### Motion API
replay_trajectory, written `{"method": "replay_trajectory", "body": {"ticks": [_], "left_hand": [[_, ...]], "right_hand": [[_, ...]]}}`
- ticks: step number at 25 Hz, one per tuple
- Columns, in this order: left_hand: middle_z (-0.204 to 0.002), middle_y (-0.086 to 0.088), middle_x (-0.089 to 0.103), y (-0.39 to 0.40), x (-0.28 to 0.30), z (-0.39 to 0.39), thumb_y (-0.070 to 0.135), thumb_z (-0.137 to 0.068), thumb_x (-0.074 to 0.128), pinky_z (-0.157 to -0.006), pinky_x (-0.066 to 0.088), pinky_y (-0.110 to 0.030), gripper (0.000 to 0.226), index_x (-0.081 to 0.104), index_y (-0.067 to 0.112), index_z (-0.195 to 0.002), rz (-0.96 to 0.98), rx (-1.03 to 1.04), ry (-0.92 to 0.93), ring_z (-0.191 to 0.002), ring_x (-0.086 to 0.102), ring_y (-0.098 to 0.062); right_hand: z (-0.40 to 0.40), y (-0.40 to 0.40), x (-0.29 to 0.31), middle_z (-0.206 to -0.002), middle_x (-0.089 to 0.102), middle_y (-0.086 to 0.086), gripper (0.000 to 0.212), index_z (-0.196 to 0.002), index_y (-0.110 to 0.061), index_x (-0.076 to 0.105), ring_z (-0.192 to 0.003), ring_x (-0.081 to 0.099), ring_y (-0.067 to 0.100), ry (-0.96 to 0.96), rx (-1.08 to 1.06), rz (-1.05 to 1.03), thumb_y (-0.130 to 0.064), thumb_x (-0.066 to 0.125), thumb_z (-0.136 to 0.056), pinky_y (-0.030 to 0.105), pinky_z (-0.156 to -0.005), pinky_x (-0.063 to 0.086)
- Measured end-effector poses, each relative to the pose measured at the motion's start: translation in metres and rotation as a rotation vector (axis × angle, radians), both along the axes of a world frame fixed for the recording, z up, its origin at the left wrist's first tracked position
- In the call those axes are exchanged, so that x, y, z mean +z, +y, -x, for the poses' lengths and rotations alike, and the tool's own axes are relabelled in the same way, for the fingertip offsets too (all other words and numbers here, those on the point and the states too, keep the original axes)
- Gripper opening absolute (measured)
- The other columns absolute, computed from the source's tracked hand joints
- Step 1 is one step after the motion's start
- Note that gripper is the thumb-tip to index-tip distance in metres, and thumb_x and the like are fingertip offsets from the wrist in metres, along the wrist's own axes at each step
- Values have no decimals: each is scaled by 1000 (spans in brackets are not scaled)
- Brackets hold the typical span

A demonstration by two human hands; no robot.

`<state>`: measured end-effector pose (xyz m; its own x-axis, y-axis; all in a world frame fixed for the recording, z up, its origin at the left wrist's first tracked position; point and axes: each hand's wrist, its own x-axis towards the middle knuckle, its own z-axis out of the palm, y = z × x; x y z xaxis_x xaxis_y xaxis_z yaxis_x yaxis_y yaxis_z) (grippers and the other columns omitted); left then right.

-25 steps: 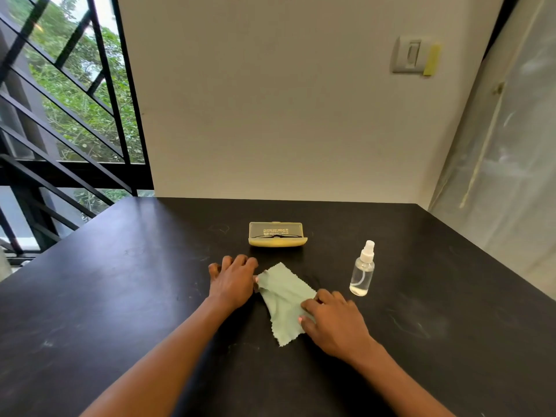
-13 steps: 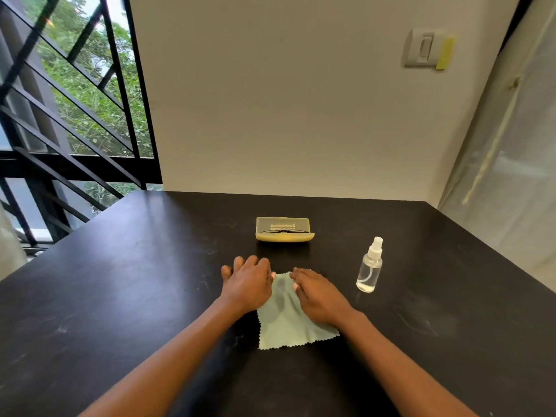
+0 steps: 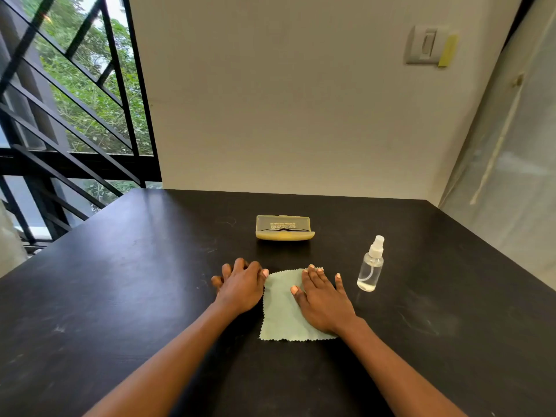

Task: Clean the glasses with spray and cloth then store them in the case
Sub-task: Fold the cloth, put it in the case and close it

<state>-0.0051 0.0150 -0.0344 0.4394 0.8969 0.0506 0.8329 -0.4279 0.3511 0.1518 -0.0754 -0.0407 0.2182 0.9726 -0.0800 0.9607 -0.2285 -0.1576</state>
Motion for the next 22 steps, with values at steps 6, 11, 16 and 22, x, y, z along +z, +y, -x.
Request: {"method": "replay_trajectory", "body": {"ticks": [6, 11, 16, 22], "left_hand": [[-116, 6, 41, 6, 4, -4, 23, -92, 42, -93, 30, -39, 24, 61, 35, -103, -146, -104, -69, -109, 30, -19], [-120, 7, 39, 11, 11, 5, 14, -90, 41, -83, 20, -36, 41, 57, 38, -120, -237, -96, 123, -113, 27, -21], [-123, 5, 40, 16, 13, 2, 37, -93, 35, -89, 23, -39, 36, 52, 38, -124, -205, -51, 156, -116, 29, -21], [-133, 0, 32, 13, 5, 6, 55, -90, 36, -96, 25, -43, 46, 40, 35, -131, -148, -82, 212, -123, 27, -24]], "right_hand": [[0, -1, 1, -158, -3, 3, 63, -149, -15, 2, -145, -8, 17, -6, 10, 14, -50, 11, -98, 45, -113, -12], [1, 2, 2, -158, -4, 3, 63, -149, -15, 1, -145, -8, 18, -21, 32, 32, -50, 11, -98, 47, -113, -13], [1, 12, 4, -158, -3, 2, 63, -149, -16, 1, -145, -7, 18, 4, 40, 18, -51, 11, -97, 49, -112, -14], [-5, 10, 6, -158, -3, 2, 63, -149, -16, 2, -145, -7, 19, 55, -10, -3, -51, 12, -97, 49, -113, -11]]}}
